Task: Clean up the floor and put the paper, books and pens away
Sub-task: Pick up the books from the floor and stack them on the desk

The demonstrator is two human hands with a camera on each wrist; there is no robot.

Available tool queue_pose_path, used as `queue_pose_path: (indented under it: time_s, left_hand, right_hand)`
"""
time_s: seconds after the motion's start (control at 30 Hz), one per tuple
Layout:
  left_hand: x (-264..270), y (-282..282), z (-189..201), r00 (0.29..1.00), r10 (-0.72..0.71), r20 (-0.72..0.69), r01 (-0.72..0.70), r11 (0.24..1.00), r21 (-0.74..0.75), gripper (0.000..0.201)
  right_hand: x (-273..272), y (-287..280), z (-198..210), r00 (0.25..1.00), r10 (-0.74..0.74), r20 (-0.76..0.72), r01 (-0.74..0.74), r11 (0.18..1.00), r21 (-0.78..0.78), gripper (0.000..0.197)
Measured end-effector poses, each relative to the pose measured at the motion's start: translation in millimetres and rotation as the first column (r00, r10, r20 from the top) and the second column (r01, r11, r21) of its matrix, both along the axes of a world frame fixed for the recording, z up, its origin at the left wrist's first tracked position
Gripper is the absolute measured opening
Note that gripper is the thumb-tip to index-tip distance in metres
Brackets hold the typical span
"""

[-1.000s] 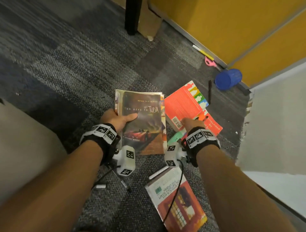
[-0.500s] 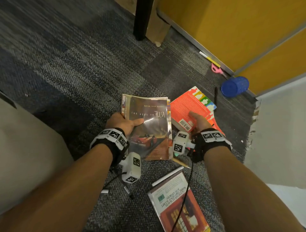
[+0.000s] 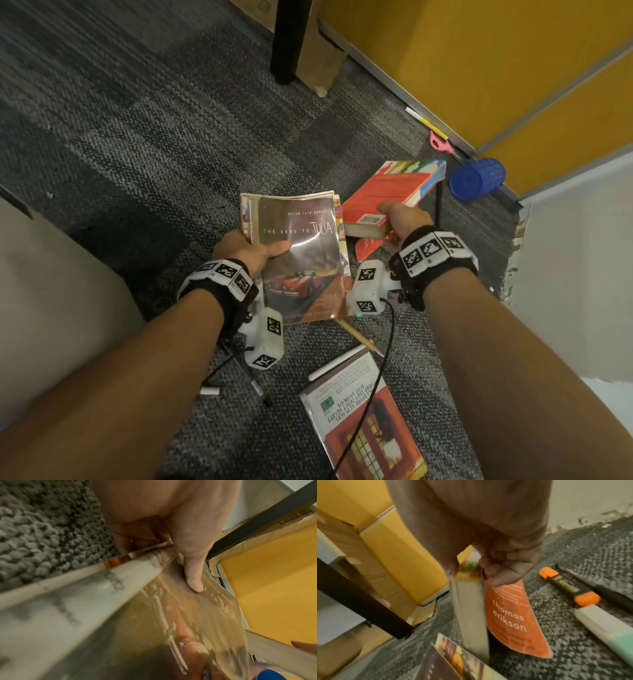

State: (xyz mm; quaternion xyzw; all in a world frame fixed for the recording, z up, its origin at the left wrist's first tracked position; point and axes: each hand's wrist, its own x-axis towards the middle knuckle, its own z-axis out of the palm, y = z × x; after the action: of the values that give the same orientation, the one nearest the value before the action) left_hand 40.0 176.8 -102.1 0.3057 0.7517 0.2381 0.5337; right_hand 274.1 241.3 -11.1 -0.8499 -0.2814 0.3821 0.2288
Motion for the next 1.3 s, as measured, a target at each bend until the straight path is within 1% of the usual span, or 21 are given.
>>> queue_pose_path:
  time_s: [0.07,0.1,0.13,0.2,0.23,0.33,0.43,0.5,0.57,0.63,0.67,0.73,0.77,0.9,0.97,1.03,1.1,1.17,1.2,1.27,1.3]
  left_hand:
    - [0,2,0,1.000,-0.027,-0.015,0.027,1.000,0.000,0.051]
    - [0,2,0,0.999,-0.030,-0.022,0.030,1.000,-0.001,0.052]
    - [1,1,0,0.999,-0.026,-0.027,0.026,1.000,0.001,0.053]
    - [2,3,-1,0.999,-0.010,-0.047,0.010,1.000,0.001,0.055]
    - [3,3,0,0.998,-0.019,-0.058,0.019,1.000,-0.006,0.056]
    - [5,3,6,0.985,-0.115,-0.127,0.113,0.993,-0.029,0.067]
    - [7,-3,9,0.975,-0.154,-0.159,0.158,0.987,0.010,0.072]
    - [6,-8,17,0.989,-0.107,-0.101,0.110,0.994,0.018,0.071]
    - [6,-9,22,0.999,-0.044,0.027,0.044,0.999,-0.009,0.080]
    - [7,-10,23,0.994,-0.002,0.109,0.005,1.000,-0.022,0.086]
    - [8,-12,23,0.991,0.014,0.130,-0.012,1.000,-0.017,0.087]
    - [11,-17,23,0.991,0.011,0.131,-0.010,1.000,-0.010,0.085]
    - [12,-17,23,0.992,-0.006,0.125,0.007,1.000,-0.009,0.087]
    - [13,-15,16,0.995,-0.059,0.079,0.060,0.998,-0.010,0.099]
    - [13,-14,14,0.993,-0.086,0.076,0.087,0.996,-0.004,0.099]
    - [12,-15,15,0.989,-0.111,0.099,0.112,0.994,-0.009,0.097]
    - [12,-17,20,0.984,-0.127,0.124,0.129,0.992,-0.007,0.091]
    - [11,-20,28,0.983,-0.125,0.138,0.128,0.992,-0.013,0.090]
    - [11,-23,30,0.981,-0.127,0.146,0.133,0.991,-0.030,0.092]
    - [12,-32,33,0.978,-0.137,0.160,0.148,0.987,-0.060,0.107]
    - [11,-38,33,0.976,-0.146,0.161,0.160,0.984,-0.073,0.114]
  right_hand:
    - [3,-2,14,0.997,0.006,0.078,-0.009,0.999,0.033,0.040]
    - [3,-8,24,0.985,0.019,0.171,-0.030,0.998,0.064,0.042]
    - [4,-14,34,0.958,0.035,0.284,-0.068,0.992,0.109,0.037]
    - [1,-32,49,0.856,0.076,0.511,-0.183,0.970,0.163,0.025]
    - [-5,-46,56,0.809,0.099,0.580,-0.255,0.948,0.193,0.024]
    - [-35,-89,52,0.711,0.186,0.678,-0.437,0.872,0.219,0.024]
    - [-74,-123,22,0.671,0.385,0.634,-0.576,0.809,0.119,0.028]
    - [-89,-133,-1,0.680,0.503,0.534,-0.628,0.776,0.068,0.035]
    - [-85,-131,-20,0.684,0.500,0.532,-0.632,0.769,0.090,0.033]
    - [-73,-122,-31,0.659,0.513,0.550,-0.615,0.789,0.002,0.052]
    - [-65,-118,-36,0.673,0.550,0.494,-0.604,0.794,-0.061,0.060]
    - [-55,-112,-44,0.728,0.601,0.330,-0.610,0.787,-0.086,0.057]
    - [-52,-112,-45,0.739,0.609,0.287,-0.619,0.782,-0.065,0.052]
    - [-45,-121,-40,0.760,0.619,0.199,-0.635,0.772,0.023,0.044]
    - [-43,-124,-36,0.758,0.636,0.148,-0.646,0.763,0.032,0.042]
    - [-40,-125,-35,0.761,0.639,0.110,-0.645,0.764,0.024,0.046]
    - [-33,-131,-31,0.725,0.676,0.131,-0.675,0.736,-0.055,0.047]
    - [-23,-147,-23,0.692,0.690,0.212,-0.676,0.722,-0.146,0.047]
    - [-17,-161,-17,0.707,0.657,0.261,-0.632,0.753,-0.184,0.049]
    - [-2,-193,-8,0.747,0.591,0.305,-0.518,0.805,-0.291,0.063]
    - [7,-211,-7,0.740,0.602,0.300,-0.476,0.784,-0.399,0.072]
